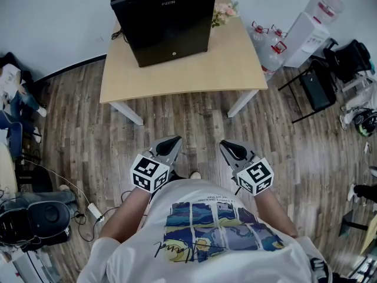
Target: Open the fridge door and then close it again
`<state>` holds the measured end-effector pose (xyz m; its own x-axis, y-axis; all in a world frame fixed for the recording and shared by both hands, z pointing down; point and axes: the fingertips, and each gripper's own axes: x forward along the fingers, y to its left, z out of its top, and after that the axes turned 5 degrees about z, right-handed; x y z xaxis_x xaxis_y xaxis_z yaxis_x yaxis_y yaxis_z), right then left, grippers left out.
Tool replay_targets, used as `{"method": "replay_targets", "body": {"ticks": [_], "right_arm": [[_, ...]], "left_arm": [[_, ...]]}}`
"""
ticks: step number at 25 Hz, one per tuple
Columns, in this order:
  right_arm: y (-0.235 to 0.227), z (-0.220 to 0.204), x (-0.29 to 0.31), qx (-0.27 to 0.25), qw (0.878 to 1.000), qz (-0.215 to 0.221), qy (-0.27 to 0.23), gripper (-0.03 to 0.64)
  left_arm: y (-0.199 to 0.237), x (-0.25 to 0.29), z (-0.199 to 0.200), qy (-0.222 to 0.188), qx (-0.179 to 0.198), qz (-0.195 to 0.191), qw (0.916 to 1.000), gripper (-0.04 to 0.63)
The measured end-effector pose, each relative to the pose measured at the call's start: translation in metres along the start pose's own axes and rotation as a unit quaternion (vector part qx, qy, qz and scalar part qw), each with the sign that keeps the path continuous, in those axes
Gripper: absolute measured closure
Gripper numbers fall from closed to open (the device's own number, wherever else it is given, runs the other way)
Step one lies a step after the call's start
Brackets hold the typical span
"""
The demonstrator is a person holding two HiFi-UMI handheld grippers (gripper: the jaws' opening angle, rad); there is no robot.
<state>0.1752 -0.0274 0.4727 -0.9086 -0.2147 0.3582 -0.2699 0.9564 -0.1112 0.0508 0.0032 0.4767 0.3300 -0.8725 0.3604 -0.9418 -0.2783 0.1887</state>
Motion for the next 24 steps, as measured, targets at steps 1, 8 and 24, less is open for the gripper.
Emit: {"method": "replay_targets", "body": {"ticks": [1,8,24], "right_arm": [[-0.0001,0.0001,-0.0001,0.000,1.000,0.000,0.000,0.592],[-0.0020,0.0001,-0.0005,0.000,1.000,-0.001,-0.001,0.591],[-0.0044,0.0020,-0.0031,-0.003,1.000,-0.005,0.000,0.592]], "left_arm": [[0.0000,0.0002,0.0003,0.000,-0.003,-0.001,1.0000,0.588],[0.0005,0.0027,0.0023,0.000,-0.006,-0.003,1.0000,0.588],[-0.0024,0.0057,0.0053,0.005,-0.003,-0.013,0.9999,0.588]]}}
